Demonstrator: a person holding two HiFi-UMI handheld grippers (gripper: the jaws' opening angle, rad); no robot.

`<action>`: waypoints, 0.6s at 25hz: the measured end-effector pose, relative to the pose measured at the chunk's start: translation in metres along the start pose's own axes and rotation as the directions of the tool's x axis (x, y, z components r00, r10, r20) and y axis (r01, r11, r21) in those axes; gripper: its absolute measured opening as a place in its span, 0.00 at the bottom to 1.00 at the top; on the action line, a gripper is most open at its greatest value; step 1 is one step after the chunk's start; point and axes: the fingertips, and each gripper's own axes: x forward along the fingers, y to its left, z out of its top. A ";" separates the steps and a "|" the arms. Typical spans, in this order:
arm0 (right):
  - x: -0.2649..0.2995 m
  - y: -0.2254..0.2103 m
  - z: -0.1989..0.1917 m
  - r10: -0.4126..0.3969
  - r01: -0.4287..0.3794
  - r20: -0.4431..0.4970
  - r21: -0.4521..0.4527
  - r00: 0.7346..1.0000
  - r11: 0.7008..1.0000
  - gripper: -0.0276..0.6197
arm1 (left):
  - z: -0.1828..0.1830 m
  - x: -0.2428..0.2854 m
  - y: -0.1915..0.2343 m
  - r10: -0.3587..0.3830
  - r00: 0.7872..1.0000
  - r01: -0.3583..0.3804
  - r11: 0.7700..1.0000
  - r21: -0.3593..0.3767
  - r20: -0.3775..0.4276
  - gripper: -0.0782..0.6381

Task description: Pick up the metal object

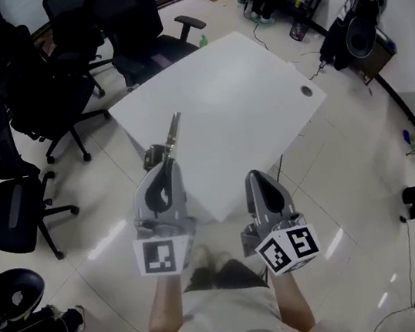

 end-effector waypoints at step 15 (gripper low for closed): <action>-0.235 0.042 -0.037 0.004 -0.003 0.034 -0.023 0.999 1.000 0.06 | 0.039 -0.199 -0.114 -0.003 1.000 0.004 0.998 0.064 -0.013 0.12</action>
